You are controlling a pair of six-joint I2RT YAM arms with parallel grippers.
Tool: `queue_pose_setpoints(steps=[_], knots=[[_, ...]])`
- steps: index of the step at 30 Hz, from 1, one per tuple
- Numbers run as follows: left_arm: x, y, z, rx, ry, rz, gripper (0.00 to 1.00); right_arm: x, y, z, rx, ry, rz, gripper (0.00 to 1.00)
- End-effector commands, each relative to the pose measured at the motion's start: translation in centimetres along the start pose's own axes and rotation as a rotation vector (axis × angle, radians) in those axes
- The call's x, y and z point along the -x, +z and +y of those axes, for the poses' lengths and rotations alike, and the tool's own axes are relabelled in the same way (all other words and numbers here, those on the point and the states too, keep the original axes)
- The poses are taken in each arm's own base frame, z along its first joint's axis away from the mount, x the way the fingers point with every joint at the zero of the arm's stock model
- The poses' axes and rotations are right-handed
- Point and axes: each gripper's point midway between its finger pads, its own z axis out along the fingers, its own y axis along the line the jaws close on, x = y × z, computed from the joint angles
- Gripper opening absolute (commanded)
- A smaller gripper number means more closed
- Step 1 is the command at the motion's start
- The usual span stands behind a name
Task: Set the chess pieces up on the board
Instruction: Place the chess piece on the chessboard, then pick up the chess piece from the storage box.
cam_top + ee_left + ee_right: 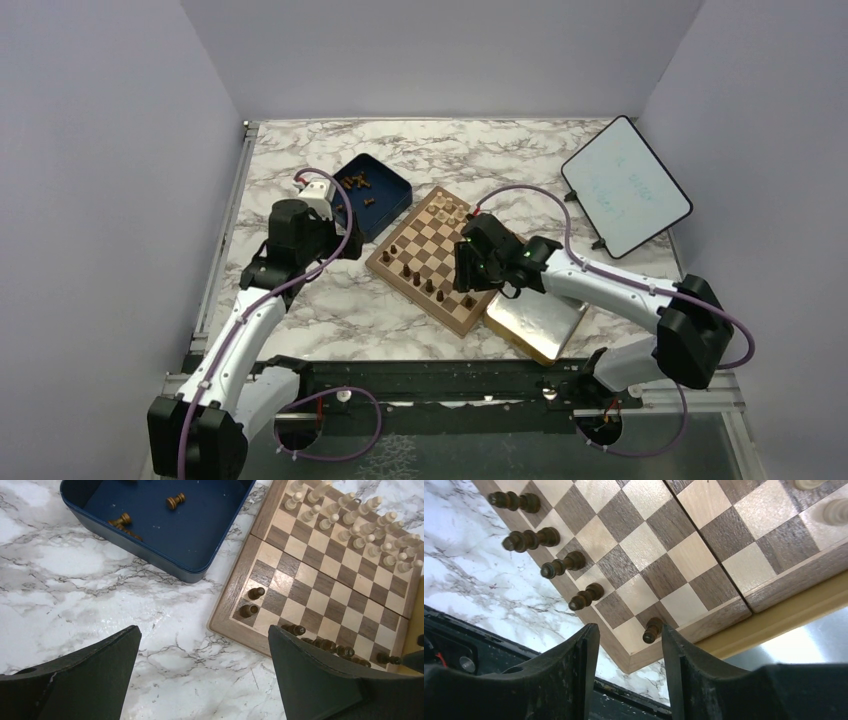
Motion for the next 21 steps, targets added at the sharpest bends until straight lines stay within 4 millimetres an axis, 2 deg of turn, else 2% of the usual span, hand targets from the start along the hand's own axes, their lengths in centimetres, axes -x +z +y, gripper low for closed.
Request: queue_pose_setpoints(steps=[1, 6, 11, 14, 16, 18, 21], knots=[[0.4, 0.8, 0.5, 0.018, 0.004, 0.032, 0.99, 2.6, -3.0, 0.8, 0.032, -0.021, -0.116, 0.56], [2.5, 2.1, 1.7, 0.092, 0.011, 0.032, 0.94, 3.6, -5.3, 1.2, 0.095, -0.049, -0.198, 0.71], [4.4, 5.4, 3.1, 0.147, 0.062, 0.080, 0.82, 4.3, -7.1, 0.7, 0.112, -0.043, -0.277, 0.81], [4.8, 8.7, 3.1, 0.120, 0.078, 0.134, 0.74, 4.5, -7.9, 0.4, 0.113, -0.049, -0.310, 0.82], [6.0, 10.6, 2.5, 0.067, 0.112, 0.140, 0.67, 4.8, -8.3, 0.3, 0.114, -0.052, -0.329, 0.81], [5.4, 13.5, 2.3, 0.009, 0.156, 0.189, 0.60, 4.8, -8.6, 0.2, 0.116, -0.058, -0.339, 0.81], [4.8, 16.5, 2.2, -0.056, 0.219, 0.237, 0.51, 5.0, -9.1, 0.3, 0.126, -0.059, -0.353, 0.80]])
